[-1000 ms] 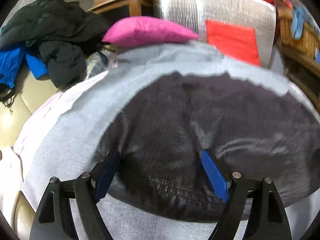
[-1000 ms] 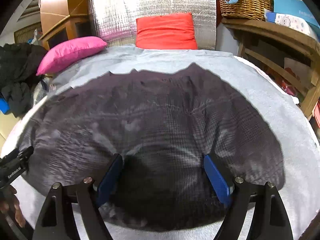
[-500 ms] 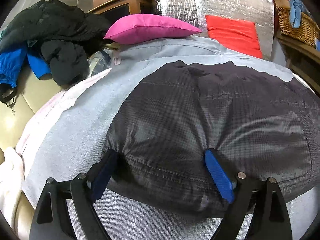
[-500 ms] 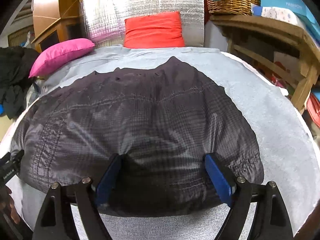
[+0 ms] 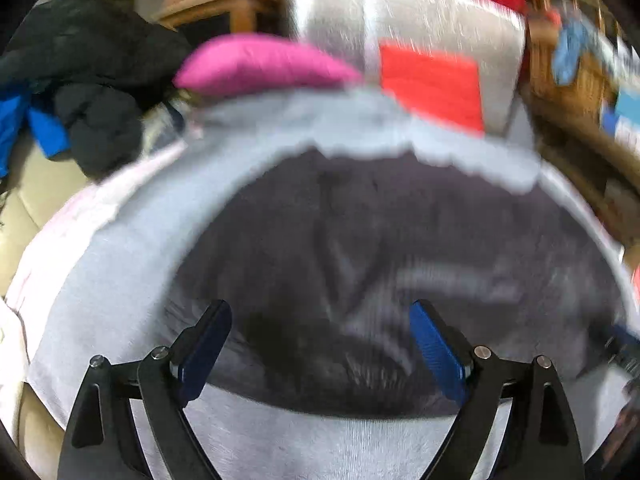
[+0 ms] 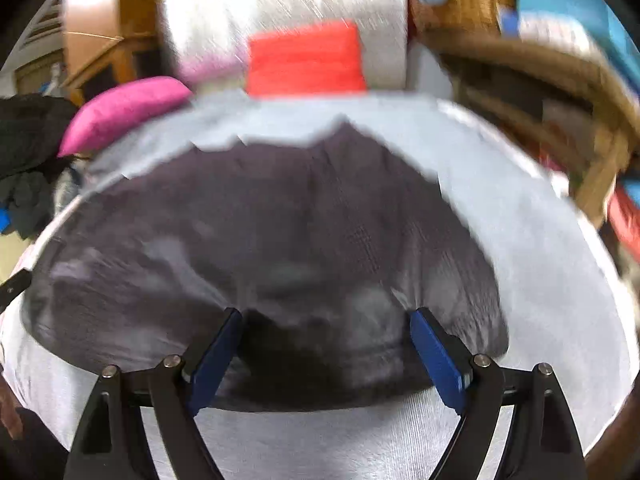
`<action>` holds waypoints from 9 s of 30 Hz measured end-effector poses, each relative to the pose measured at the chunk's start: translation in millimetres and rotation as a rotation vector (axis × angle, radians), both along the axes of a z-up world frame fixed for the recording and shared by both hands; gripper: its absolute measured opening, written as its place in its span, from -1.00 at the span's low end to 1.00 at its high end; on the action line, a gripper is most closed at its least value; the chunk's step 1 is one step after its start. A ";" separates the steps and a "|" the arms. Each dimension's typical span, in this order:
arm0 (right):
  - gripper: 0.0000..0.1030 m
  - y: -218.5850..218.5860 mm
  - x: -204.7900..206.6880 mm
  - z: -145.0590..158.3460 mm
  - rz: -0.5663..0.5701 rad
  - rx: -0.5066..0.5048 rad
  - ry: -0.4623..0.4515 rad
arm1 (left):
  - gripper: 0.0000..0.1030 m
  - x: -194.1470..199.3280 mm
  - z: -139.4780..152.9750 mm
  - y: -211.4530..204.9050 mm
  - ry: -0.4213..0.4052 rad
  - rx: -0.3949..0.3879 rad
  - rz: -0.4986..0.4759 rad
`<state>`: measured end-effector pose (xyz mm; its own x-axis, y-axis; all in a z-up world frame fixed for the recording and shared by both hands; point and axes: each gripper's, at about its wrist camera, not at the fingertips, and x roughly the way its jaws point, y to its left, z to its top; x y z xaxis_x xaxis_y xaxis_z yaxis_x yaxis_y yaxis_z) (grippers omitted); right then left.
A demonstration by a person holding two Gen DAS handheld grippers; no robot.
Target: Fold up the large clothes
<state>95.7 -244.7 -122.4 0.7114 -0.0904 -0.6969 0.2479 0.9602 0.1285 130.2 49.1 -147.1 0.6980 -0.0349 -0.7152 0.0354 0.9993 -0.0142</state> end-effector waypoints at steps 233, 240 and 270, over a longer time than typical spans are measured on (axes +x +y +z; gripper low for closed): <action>0.91 -22.8 -87.4 91.1 0.014 -0.017 -0.109 | 0.75 -68.2 64.7 -27.4 -0.070 0.069 0.051; 0.92 26.4 -101.5 90.3 0.096 -0.014 -0.116 | 0.83 -92.5 84.5 -36.9 -0.100 0.062 0.020; 0.92 51.2 -151.2 118.0 0.061 -0.060 -0.148 | 0.98 -166.0 120.8 -70.9 -0.153 0.020 -0.071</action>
